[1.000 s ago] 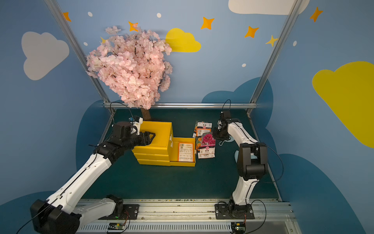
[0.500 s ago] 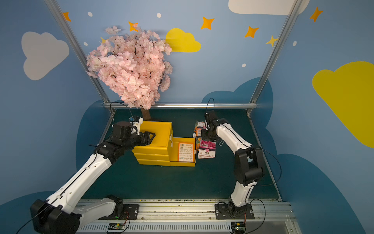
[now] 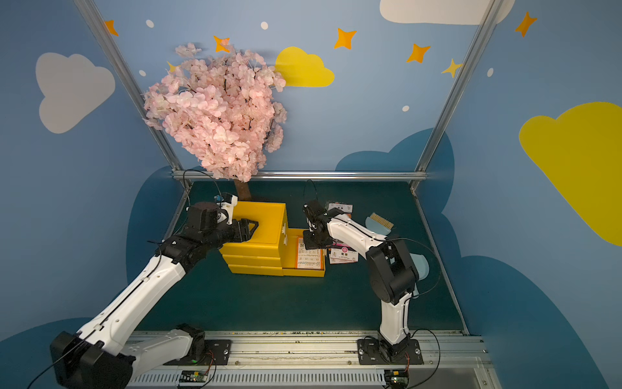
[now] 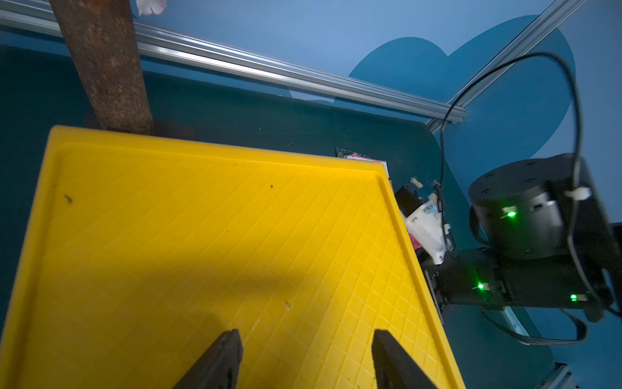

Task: Take the seed bags out of the drawer
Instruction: Adjust the seed packet in the drawer.

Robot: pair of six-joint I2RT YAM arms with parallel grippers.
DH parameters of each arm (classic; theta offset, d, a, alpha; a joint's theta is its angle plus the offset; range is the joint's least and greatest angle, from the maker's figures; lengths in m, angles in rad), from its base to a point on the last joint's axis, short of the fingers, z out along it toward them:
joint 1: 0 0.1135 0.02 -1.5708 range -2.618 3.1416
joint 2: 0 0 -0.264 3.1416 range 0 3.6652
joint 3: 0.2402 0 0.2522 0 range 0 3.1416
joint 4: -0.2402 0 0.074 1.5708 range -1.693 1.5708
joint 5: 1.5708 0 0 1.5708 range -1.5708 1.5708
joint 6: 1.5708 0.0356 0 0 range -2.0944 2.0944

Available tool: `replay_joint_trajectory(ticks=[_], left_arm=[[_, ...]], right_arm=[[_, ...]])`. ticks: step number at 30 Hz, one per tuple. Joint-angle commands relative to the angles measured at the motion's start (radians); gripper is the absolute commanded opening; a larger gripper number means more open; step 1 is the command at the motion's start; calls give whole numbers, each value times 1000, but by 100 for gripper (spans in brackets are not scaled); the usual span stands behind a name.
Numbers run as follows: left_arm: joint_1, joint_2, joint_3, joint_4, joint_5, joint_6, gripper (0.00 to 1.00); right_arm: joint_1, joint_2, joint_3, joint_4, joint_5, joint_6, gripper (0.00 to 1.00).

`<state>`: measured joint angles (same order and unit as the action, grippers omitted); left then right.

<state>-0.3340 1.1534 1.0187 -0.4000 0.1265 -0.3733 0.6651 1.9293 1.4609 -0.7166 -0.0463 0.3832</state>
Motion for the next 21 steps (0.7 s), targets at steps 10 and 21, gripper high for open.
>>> replay_joint_trajectory(ticks=[10,21], left_arm=[[-2,61,-81,-270,13,-26,67],[-3,68,-83,-267,15,-27,67]], right_arm=[[41,134,62,30,-50,47,0],[27,165,40,207,-360,102,0]])
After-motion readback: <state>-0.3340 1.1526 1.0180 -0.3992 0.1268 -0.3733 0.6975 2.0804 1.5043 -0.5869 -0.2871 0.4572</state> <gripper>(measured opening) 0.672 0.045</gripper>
